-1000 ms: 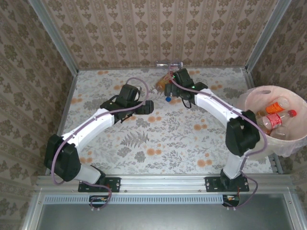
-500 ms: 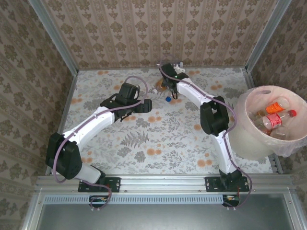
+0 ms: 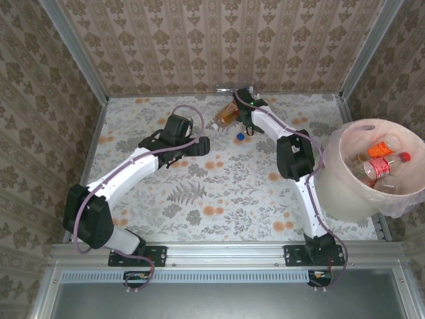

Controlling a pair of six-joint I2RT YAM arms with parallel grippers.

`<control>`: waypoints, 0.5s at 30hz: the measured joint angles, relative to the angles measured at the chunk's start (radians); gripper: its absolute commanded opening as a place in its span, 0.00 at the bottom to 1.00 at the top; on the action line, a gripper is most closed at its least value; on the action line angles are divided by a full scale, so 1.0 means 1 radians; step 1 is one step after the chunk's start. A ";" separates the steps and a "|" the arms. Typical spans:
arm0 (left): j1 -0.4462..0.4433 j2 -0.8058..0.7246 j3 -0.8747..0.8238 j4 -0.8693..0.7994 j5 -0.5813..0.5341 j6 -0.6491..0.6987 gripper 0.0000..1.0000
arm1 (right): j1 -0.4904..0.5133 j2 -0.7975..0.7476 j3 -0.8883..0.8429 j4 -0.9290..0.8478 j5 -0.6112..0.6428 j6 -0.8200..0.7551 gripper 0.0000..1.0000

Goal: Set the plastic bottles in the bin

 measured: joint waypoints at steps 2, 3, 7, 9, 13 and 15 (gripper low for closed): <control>0.000 0.000 0.000 0.000 0.000 0.000 1.00 | 0.001 0.016 0.018 -0.008 0.000 0.004 0.79; 0.001 0.000 0.000 0.000 0.000 0.000 1.00 | 0.001 0.022 0.025 -0.013 0.000 0.011 0.79; 0.005 0.000 0.000 0.000 0.000 0.000 1.00 | 0.001 0.026 0.029 -0.029 -0.001 0.029 0.73; 0.006 0.000 0.000 0.000 0.000 0.000 1.00 | -0.001 0.019 0.005 -0.011 -0.002 0.037 0.68; 0.006 0.000 0.000 0.000 0.000 0.000 1.00 | -0.003 -0.053 -0.139 0.077 -0.011 0.038 0.64; 0.006 0.000 0.000 0.000 0.000 0.000 1.00 | -0.003 -0.111 -0.227 0.117 -0.016 0.027 0.62</control>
